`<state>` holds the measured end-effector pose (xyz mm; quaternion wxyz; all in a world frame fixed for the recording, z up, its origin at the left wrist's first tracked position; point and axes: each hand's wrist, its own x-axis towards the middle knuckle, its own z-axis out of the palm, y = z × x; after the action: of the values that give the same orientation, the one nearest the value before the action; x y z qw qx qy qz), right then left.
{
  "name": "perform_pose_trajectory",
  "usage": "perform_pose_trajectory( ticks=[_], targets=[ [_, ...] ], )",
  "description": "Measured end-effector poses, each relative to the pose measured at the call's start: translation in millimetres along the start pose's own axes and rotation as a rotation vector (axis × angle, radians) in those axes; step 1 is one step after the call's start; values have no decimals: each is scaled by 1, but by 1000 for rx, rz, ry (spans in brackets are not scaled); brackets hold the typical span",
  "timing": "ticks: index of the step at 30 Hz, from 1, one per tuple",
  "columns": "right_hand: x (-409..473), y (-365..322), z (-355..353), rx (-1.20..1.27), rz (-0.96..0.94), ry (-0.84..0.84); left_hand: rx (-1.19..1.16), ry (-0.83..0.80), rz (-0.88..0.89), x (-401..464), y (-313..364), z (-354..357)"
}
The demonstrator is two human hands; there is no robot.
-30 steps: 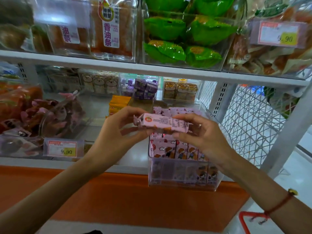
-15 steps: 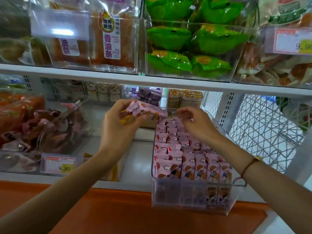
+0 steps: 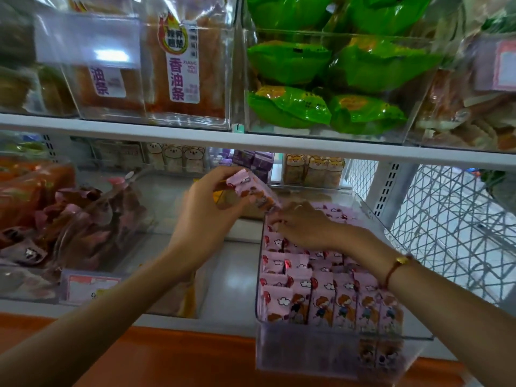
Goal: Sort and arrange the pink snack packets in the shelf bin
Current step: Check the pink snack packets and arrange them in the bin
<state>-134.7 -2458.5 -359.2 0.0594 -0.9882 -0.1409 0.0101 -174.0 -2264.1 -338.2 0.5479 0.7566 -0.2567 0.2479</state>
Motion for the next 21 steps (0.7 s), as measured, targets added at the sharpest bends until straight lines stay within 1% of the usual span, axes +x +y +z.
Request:
perform_pose_trajectory(
  ticks=[2, 7, 9, 12, 13, 15, 16, 18, 19, 21],
  targets=[
    [-14, 3, 8, 16, -10, -13, 77, -36, -5, 6, -2, 4],
    [-34, 4, 20, 69, -25, 2, 419, -180, 49, 24, -6, 19],
    [-36, 2, 18, 104, -27, -1, 547, -247, 24, 33, -6, 27],
    [-37, 1, 16, 140, -32, 19, 729, -423, -40, 47, -10, 42],
    [-37, 1, 15, 139, -32, 17, 766, -482, -63, 50, -11, 46],
    [-36, 1, 13, 102, -33, -6, 748, -532, -113, 52, -15, 50],
    [-35, 2, 12, 82, -39, -15, 706, -523, -137, 51, -16, 50],
    [-32, 4, 8, 89, -53, -1, 626, -429, -159, 44, -14, 44],
    [-31, 4, 6, 129, -54, 30, 582, -356, -169, 35, -12, 39],
    [-27, 5, 1, 225, -45, 166, 445, -243, -206, 13, -8, 28]
  ],
)
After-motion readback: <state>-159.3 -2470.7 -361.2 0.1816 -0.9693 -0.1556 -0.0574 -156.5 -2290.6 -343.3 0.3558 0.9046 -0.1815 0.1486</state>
